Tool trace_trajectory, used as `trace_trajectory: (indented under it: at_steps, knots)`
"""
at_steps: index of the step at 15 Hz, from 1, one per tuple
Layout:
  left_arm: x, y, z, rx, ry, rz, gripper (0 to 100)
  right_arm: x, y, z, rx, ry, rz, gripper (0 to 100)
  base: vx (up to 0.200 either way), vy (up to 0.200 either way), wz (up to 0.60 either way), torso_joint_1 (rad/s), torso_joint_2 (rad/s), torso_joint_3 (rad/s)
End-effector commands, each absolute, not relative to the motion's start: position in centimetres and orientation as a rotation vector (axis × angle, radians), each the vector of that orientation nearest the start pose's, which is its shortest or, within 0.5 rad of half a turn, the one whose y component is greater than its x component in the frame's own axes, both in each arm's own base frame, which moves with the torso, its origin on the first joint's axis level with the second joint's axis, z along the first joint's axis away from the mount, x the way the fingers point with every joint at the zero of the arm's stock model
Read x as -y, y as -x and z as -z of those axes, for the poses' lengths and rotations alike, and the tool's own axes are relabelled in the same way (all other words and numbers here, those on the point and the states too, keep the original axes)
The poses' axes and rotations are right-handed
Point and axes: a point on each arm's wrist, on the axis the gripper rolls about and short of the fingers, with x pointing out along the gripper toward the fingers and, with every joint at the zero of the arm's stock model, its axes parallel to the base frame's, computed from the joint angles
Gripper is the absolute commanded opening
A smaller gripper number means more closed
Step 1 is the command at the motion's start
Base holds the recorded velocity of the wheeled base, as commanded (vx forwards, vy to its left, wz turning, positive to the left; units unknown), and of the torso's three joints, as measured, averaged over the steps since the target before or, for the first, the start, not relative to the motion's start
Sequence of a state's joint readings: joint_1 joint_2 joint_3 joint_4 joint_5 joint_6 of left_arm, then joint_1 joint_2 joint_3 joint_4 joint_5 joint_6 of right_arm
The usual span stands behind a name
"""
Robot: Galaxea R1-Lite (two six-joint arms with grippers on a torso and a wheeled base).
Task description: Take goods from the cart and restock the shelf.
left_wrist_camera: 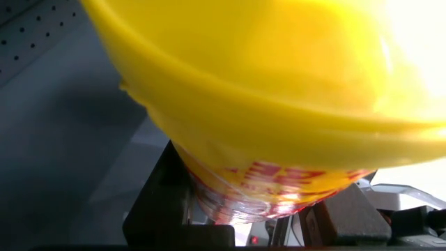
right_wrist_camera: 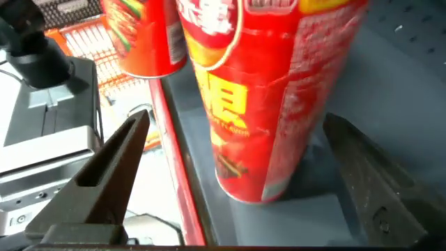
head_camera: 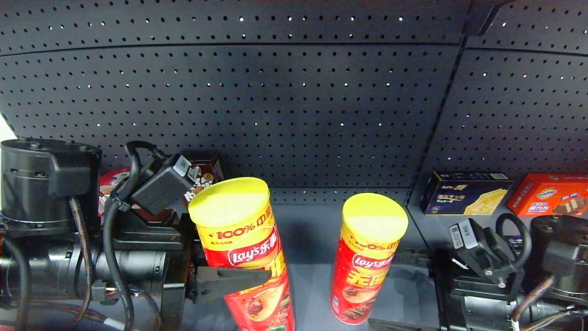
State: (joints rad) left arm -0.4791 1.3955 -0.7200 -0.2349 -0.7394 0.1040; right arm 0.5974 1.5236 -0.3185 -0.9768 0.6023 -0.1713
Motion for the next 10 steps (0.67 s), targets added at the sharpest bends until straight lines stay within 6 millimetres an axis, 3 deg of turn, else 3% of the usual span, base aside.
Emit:
trace_trajectory:
  at_steps: [1, 4, 6, 8, 10]
  knots:
    - [11.4, -18.6, -20.3, -0.403, -0.028, 1.22, 0, -11.2, -14.5, -16.8, -0.066, 0.149, -1.194, 100, 0.0, 0.0, 0.0, 0.0, 0.0, 0.0]
    - [11.3, -18.6, -20.3, -0.403, -0.031, 1.209, 0, -9.1, -11.5, -19.7, -0.059, 0.155, -1.14, 100, 0.0, 0.0, 0.0, 0.0, 0.0, 0.0]
    - [11.2, -18.4, -20.4, -0.4, -0.031, 1.208, 0, -6.5, -7.9, -22.4, -0.053, 0.162, -1.054, 100, 0.0, 0.0, 0.0, 0.0, 0.0, 0.0]
    - [11.1, -18.3, -20.5, -0.393, -0.031, 1.205, 0, -5.1, -6.2, -23.4, -0.066, 0.165, -0.965, 100, 0.0, 0.0, 0.0, 0.0, 0.0, 0.0]
    - [11.0, -18.2, -20.6, -0.388, -0.031, 1.205, 0, -4.3, -5.8, -23.5, -0.056, 0.158, -0.796, 100, 0.0, 0.0, 0.0, 0.0, 0.0, 0.0]
